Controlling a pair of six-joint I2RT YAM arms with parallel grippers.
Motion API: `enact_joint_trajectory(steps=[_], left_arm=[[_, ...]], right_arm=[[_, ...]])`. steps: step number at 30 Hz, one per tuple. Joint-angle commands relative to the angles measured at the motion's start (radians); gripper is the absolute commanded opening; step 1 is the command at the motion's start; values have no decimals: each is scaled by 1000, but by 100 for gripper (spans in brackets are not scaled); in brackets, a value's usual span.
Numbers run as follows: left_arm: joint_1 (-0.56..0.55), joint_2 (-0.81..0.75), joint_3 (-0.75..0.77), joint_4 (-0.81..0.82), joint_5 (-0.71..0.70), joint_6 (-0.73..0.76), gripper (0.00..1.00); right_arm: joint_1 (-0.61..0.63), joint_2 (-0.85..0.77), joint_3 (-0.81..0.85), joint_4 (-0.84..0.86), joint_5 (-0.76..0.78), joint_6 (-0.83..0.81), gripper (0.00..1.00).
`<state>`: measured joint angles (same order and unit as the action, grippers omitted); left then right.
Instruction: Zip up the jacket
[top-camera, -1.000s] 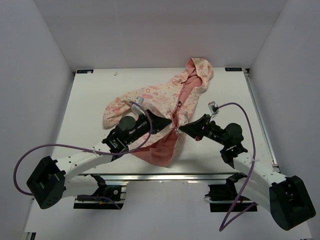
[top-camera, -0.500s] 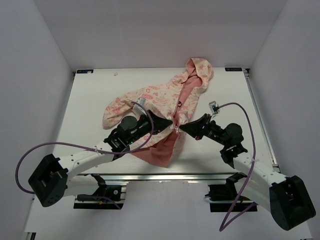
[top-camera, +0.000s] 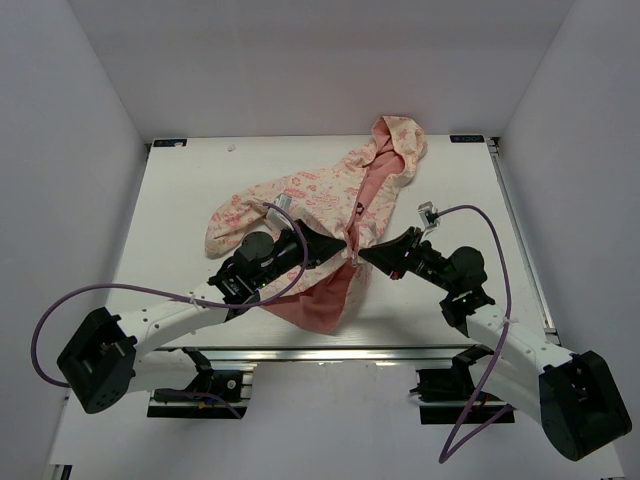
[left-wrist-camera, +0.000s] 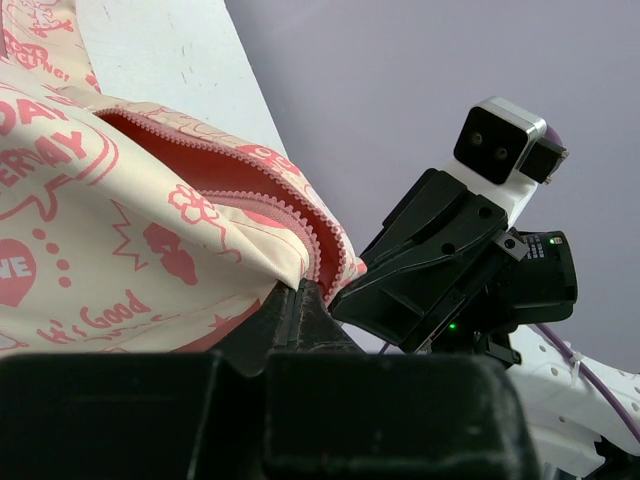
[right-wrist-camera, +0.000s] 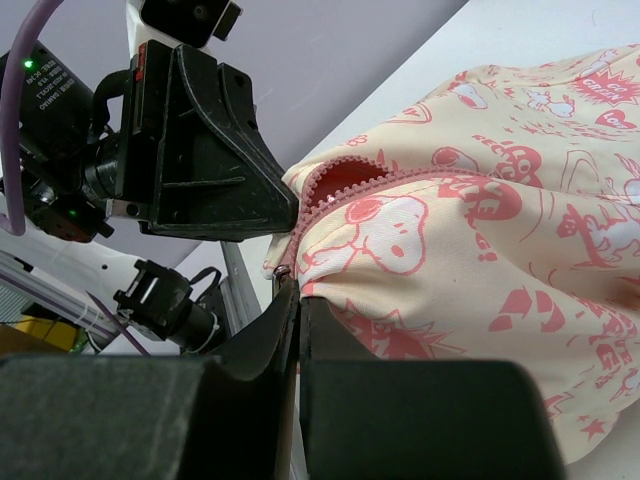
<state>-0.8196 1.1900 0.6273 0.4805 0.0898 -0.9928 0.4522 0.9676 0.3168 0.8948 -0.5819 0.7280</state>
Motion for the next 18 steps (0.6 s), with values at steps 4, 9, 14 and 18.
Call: enact_joint_trajectory(steps=[4, 9, 14, 18], left_arm=[[-1, -3, 14, 30, 19, -7, 0], [-6, -12, 12, 30, 11, -6, 0], [-9, -17, 8, 35, 10, 8, 0], [-23, -15, 15, 21, 1, 29, 0]], right_arm=[[6, -17, 21, 98, 30, 17, 0], [11, -23, 19, 73, 70, 25, 0], [13, -27, 27, 50, 103, 37, 0], [13, -35, 57, -31, 125, 28, 0]])
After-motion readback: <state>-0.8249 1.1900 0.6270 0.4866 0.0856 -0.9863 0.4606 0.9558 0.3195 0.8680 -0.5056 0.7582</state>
